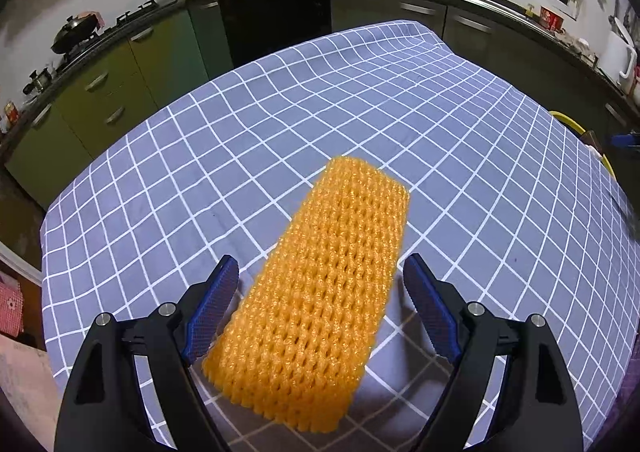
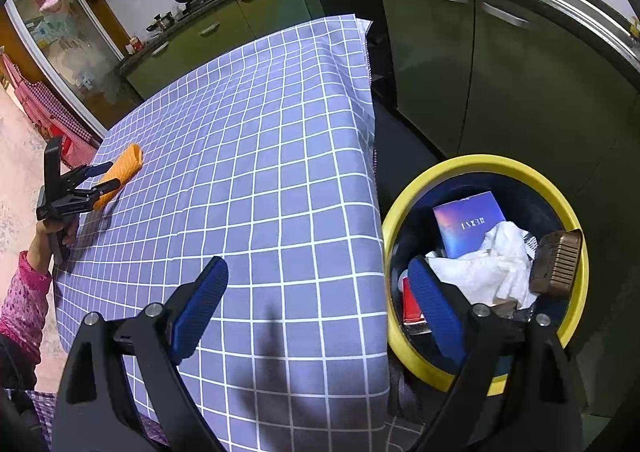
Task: Collect trash
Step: 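Grasp the orange mesh foam sleeve with the left gripper and lift it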
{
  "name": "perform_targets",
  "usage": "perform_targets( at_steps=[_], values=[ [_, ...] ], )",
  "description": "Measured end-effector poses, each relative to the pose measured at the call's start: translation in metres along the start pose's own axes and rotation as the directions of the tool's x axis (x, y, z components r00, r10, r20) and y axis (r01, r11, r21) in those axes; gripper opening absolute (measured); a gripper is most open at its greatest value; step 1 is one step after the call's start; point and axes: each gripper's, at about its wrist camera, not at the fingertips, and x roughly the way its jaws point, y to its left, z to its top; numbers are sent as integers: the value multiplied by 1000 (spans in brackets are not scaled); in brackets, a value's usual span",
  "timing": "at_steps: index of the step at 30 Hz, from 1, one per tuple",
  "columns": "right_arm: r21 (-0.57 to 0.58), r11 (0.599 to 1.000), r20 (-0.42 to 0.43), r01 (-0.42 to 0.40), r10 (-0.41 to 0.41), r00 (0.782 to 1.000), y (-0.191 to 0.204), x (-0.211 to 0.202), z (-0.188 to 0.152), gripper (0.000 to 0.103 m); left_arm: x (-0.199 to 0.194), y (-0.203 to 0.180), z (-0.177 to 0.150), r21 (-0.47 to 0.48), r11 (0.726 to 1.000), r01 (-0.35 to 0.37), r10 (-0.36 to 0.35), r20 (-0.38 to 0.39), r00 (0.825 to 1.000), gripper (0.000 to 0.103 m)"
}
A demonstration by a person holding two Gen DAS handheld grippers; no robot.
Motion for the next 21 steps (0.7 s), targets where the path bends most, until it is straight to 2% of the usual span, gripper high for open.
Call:
perform_targets(
  at_steps=[3, 4, 6, 12, 15, 18, 20, 21],
  values=[
    [3, 1000, -1, -4, 4, 1000, 0, 1, 0, 87, 7, -3, 1, 4, 1000, 7, -7, -4, 1000, 77],
    [3, 1000, -1, -4, 4, 1000, 1, 1, 0, 87, 8, -5, 0, 5, 1000, 7, -7, -7, 1000, 72],
    [2, 1000, -1, -5, 5, 1000, 1, 1, 0, 87, 10, -8, -2, 9, 1000, 0, 0, -7, 1000, 71],
    [3, 1000, 2, -10, 10, 1000, 0, 0, -2, 87, -1, -15, -7, 3, 1000, -13, 13, 13, 1000, 56],
    [4, 1000, 3, -14, 14, 1000, -1, 0, -3, 87, -7, -20, -8, 6, 999, -39, 39, 21, 999, 46],
    [3, 1000, 6, -20, 20, 1000, -1, -1, -4, 87, -13, -24, -7, 7, 997, -71, 71, 31, 997, 32],
    [4, 1000, 8, -23, 23, 1000, -1, -2, -5, 87, -18, -26, -7, 1, 996, -87, 87, 35, 996, 18],
    [5, 1000, 10, -25, 25, 1000, -2, -2, -6, 87, -20, -28, -7, -2, 995, -95, 95, 36, 995, 17]
  ],
)
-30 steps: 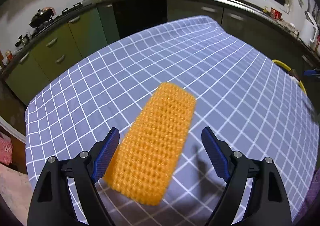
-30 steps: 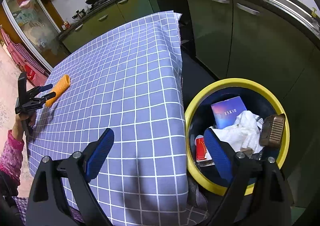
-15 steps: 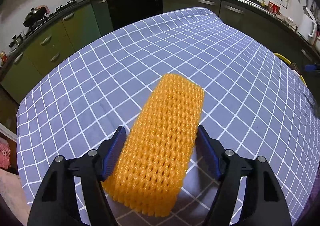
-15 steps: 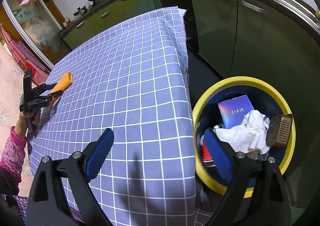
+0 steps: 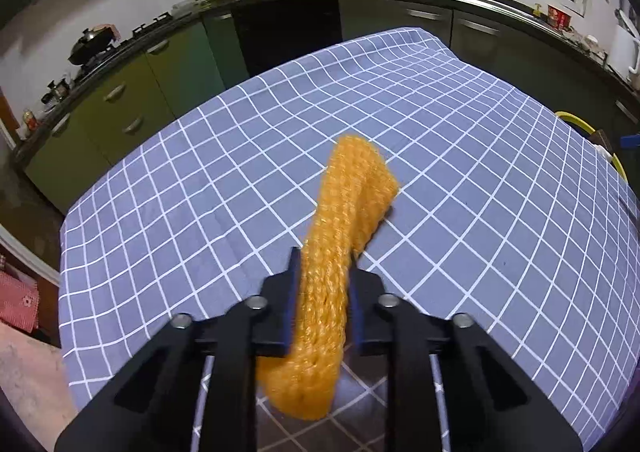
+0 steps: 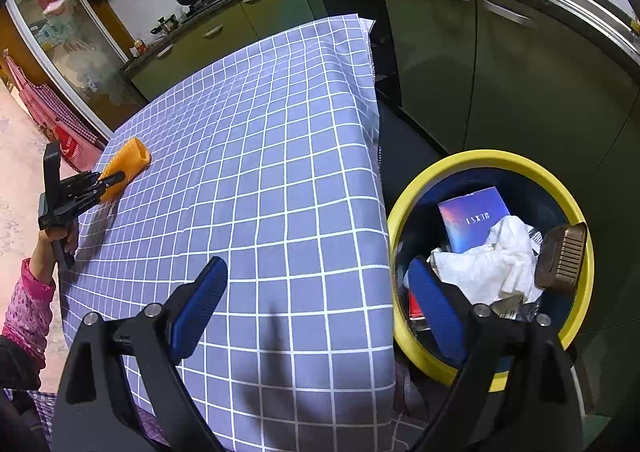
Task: Collect trash
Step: 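Grasp the orange mesh foam sleeve with the left gripper and lift it, then carry the foam sleeve over the bin and open the left gripper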
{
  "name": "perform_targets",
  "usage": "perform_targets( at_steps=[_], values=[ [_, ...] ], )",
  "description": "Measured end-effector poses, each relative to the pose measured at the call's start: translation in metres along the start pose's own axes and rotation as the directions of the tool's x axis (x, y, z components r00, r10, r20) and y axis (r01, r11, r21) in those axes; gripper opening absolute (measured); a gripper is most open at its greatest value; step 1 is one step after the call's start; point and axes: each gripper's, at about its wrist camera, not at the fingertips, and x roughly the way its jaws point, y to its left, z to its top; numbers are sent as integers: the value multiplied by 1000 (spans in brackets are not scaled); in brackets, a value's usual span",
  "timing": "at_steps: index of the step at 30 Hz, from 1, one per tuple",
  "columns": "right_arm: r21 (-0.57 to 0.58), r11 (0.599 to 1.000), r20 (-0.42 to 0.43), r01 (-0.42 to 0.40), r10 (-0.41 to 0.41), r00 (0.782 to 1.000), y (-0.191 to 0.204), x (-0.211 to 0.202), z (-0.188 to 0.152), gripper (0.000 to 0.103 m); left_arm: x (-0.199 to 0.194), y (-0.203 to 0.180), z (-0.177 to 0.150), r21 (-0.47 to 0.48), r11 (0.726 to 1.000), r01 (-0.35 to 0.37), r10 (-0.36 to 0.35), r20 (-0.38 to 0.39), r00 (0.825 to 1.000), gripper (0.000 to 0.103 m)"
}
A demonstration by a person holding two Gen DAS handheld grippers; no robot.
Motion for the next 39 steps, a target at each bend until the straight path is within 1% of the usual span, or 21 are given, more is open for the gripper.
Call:
perform_targets(
  at_steps=[2, 6, 10, 13, 17, 21, 22, 23, 26, 29, 32, 34, 36, 39],
  values=[
    [2, 1000, 5, -4, 4, 1000, -1, -2, -1, 87, -5, -2, 1, 0, 1000, -11, 11, 1, 1000, 14],
    [4, 1000, 20, -11, 11, 1000, -3, -9, -3, 87, -21, -23, 6, 28, 999, -29, 28, 18, 999, 13],
    [11, 1000, 40, -12, 11, 999, -7, -19, -6, 87, -44, -56, 16, 54, 998, -21, 17, 61, 998, 13],
    [19, 1000, 56, -9, 8, 998, -13, -28, -10, 87, -62, -89, 26, 88, 996, -5, -3, 90, 996, 13],
    [37, 999, 77, 3, -5, 997, -24, -44, -19, 87, -78, -141, 46, 111, 992, 57, -69, 104, 992, 13],
    [71, 997, 116, 23, -31, 993, -43, -69, -31, 87, -82, -195, 67, 139, 982, 125, -141, 112, 984, 13],
    [85, 996, 131, 32, -43, 990, -50, -77, -35, 87, -82, -216, 75, 151, 976, 156, -173, 107, 979, 13],
    [92, 995, 138, 39, -51, 989, -54, -82, -38, 87, -81, -227, 79, 159, 972, 171, -188, 103, 977, 13],
    [131, 988, 170, 75, -97, 981, -73, -102, -51, 88, -73, -277, 99, 204, 953, 225, -246, 83, 966, 13],
    [180, 980, 197, 82, -118, 973, -95, -119, -63, 89, -60, -328, 118, 233, 926, 297, -311, 26, 950, 13],
    [222, 971, 215, 87, -136, 967, -115, -130, -75, 90, -44, -372, 134, 251, 910, 329, -334, -24, 942, 13],
    [243, 966, 222, 84, -140, 965, -128, -135, -82, 90, -28, -400, 144, 236, 902, 362, -355, -71, 932, 13],
    [258, 963, 226, 77, -138, 964, -137, -137, -87, 90, -15, -416, 151, 223, 897, 383, -370, -97, 924, 13],
    [274, 959, 232, 68, -134, 963, -148, -139, -92, 90, 9, -442, 161, 199, 903, 380, -360, -128, 924, 13]
  ],
)
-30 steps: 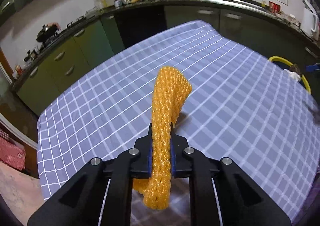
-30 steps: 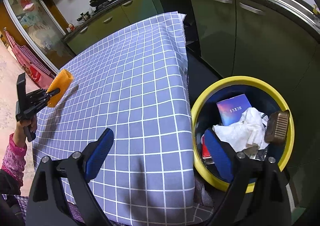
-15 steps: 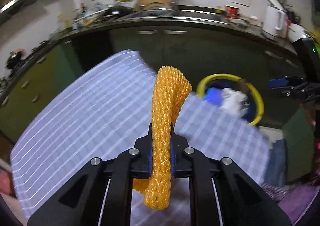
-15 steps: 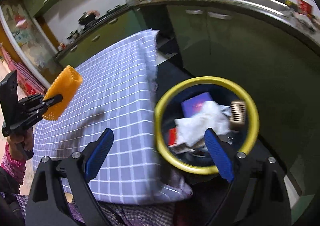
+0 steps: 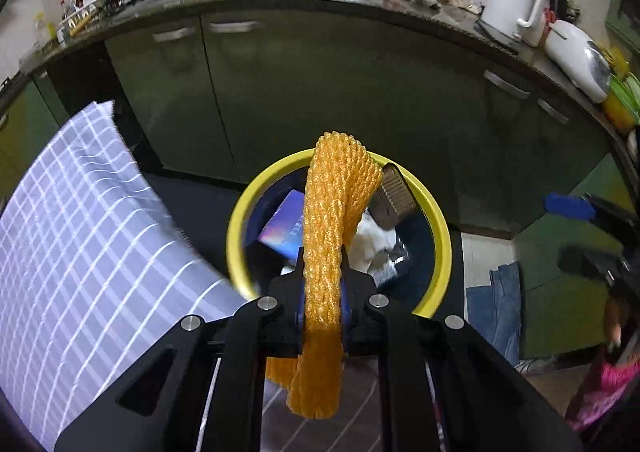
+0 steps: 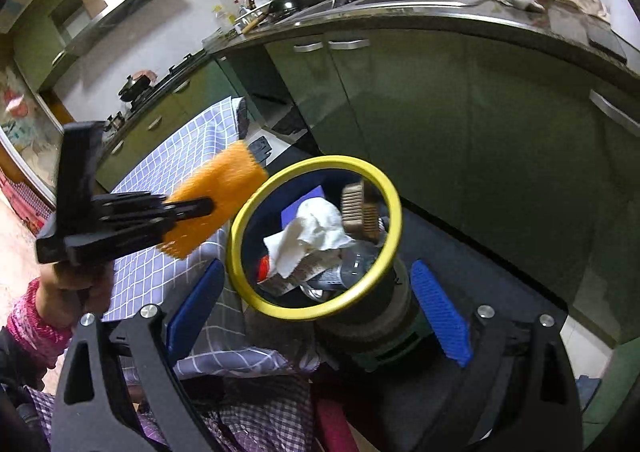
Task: Collect trash
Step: 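Carry the foam sleeve over the bin and open the left gripper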
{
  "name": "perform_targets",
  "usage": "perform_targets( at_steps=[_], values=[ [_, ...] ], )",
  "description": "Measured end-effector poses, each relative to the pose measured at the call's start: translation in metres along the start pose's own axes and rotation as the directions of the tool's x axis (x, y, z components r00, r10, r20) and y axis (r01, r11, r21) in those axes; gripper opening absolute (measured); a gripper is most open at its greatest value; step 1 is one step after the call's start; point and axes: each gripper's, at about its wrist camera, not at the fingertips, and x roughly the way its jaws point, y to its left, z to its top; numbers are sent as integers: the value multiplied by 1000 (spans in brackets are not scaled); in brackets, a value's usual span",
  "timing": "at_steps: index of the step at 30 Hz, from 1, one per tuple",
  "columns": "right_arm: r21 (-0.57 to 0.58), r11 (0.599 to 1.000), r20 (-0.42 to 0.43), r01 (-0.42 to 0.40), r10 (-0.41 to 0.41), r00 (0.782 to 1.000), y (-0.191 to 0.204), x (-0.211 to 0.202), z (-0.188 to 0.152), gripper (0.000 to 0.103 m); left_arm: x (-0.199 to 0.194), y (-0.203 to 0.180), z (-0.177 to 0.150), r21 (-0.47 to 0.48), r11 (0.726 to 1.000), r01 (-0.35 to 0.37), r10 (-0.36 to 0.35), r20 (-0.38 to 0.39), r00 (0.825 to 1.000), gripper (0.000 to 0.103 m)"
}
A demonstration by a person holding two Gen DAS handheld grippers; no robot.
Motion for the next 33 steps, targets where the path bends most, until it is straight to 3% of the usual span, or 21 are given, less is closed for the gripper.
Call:
perform_targets(
  at_steps=[6, 7, 9, 10, 11, 17, 20, 23, 25, 26, 29, 31, 32, 33],
  values=[
    [23, 1000, 6, -22, 22, 1000, -13, 2, 0, 90, 46, -7, 19, -113, 993, -31, 22, -73, 997, 16],
    [25, 999, 5, -26, 26, 1000, -14, 3, 0, 90, 50, -4, 19, -136, 990, -44, 33, -82, 996, 22],
    [26, 999, 2, -35, 35, 999, -15, 6, 0, 90, 60, 3, 20, -195, 978, -67, 47, -105, 993, 41],
    [26, 999, 1, -36, 36, 999, -15, 7, 0, 90, 64, 5, 20, -216, 973, -79, 55, -115, 992, 56],
    [26, 999, -1, -37, 37, 999, -15, 8, 0, 90, 64, 9, 17, -236, 968, -87, 60, -116, 991, 63],
    [20, 999, -7, -46, 46, 999, -8, 12, -3, 90, 40, 12, 0, -252, 965, -74, 60, -62, 996, 78],
    [16, 999, -11, -48, 48, 999, -5, 15, -3, 90, 7, 11, -15, -210, 973, -90, 95, 12, 995, 86],
    [-2, 999, -19, -52, 51, 998, 5, 17, -5, 91, -38, 12, -38, -157, 970, -188, 210, 134, 969, 94],
    [-26, 997, -20, -67, 66, 998, 17, 18, -5, 91, -69, 16, -58, -143, 950, -276, 302, 208, 930, 98],
    [-35, 997, -20, -70, 70, 997, 21, 18, -5, 92, -88, 23, -73, -165, 930, -329, 361, 237, 902, 98],
    [-86, 994, -8, -72, 71, 997, 42, 16, -7, 95, -130, 53, -106, -267, 886, -379, 445, 259, 857, 98],
    [-125, 990, 1, -69, 70, 998, 58, 14, -8, 96, -152, 73, -130, -333, 858, -391, 481, 251, 840, 98],
    [-144, 987, 4, -68, 69, 998, 66, 14, -9, 96, -163, 83, -142, -369, 839, -399, 501, 243, 830, 98],
    [-174, 982, 8, -67, 69, 998, 76, 13, -11, 96, -180, 95, -162, -424, 803, -418, 541, 226, 810, 98]
  ],
)
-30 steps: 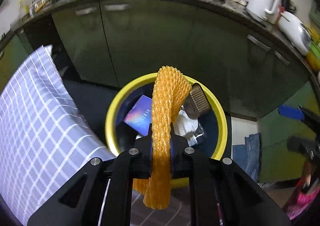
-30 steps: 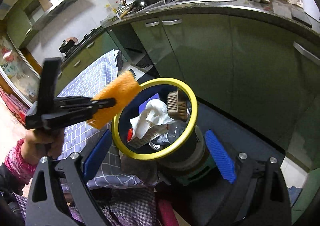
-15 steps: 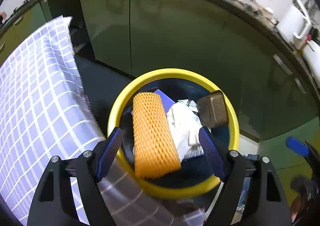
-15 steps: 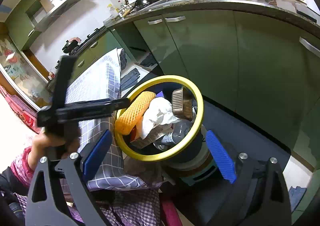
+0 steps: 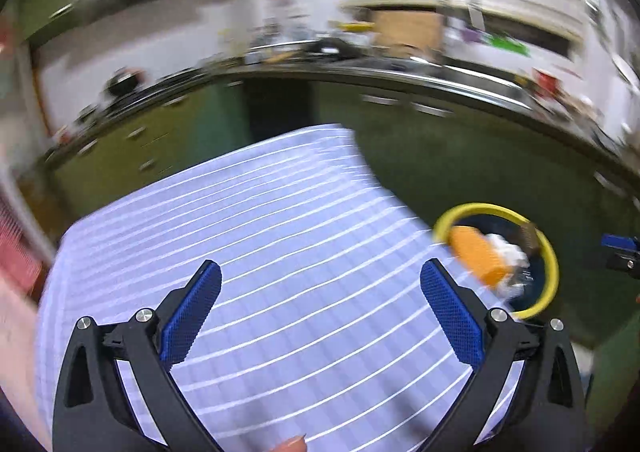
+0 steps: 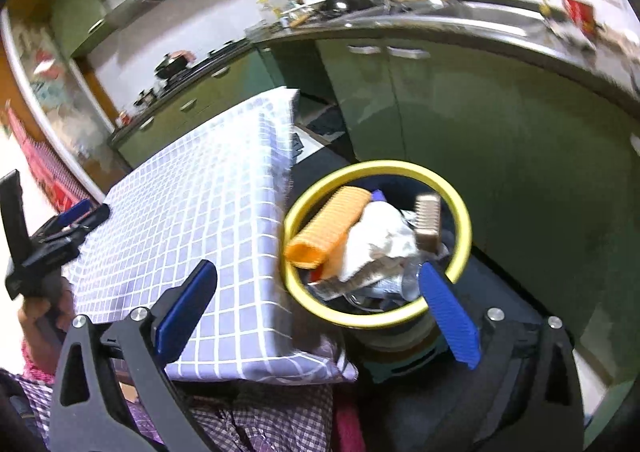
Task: Collect trash
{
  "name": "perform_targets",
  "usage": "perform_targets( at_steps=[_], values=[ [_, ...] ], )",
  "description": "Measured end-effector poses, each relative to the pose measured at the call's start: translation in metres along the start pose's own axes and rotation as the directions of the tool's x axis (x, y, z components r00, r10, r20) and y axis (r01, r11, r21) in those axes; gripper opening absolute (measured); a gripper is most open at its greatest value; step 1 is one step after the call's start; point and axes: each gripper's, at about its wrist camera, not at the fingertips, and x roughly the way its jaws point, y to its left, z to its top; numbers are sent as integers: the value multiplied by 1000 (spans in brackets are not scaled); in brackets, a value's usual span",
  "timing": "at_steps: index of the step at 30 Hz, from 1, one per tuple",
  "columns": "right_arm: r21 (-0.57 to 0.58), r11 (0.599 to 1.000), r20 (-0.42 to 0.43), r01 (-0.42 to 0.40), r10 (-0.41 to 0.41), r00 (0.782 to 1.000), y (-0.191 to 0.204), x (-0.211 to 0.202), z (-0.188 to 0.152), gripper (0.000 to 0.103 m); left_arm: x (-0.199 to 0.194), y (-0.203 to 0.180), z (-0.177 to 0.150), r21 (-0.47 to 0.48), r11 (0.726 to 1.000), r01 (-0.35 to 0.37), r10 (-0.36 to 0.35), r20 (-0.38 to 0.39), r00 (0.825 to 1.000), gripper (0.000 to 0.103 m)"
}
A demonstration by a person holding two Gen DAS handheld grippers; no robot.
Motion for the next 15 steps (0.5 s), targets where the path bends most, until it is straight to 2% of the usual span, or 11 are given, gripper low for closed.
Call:
perform_targets(
  at_steps=[4, 7, 11, 15],
  values=[
    [-98, 995, 14, -7, 9, 1000, 36, 0, -2, 96, -30, 63, -26, -101, 987, -125, 125, -3, 992, 98],
    [-156, 988, 48, 18, -11, 999, 59, -7, -5, 96, -56, 98, -43, -153, 975, -163, 164, -11, 986, 98],
    [-213, 974, 147, 75, -44, 988, 83, -31, -9, 96, -88, 120, -55, -195, 967, -166, 174, 25, 984, 98],
    [-225, 968, 203, 110, -64, 977, 95, -46, -13, 96, -119, 128, -60, -219, 962, -162, 185, 85, 979, 98]
  ],
)
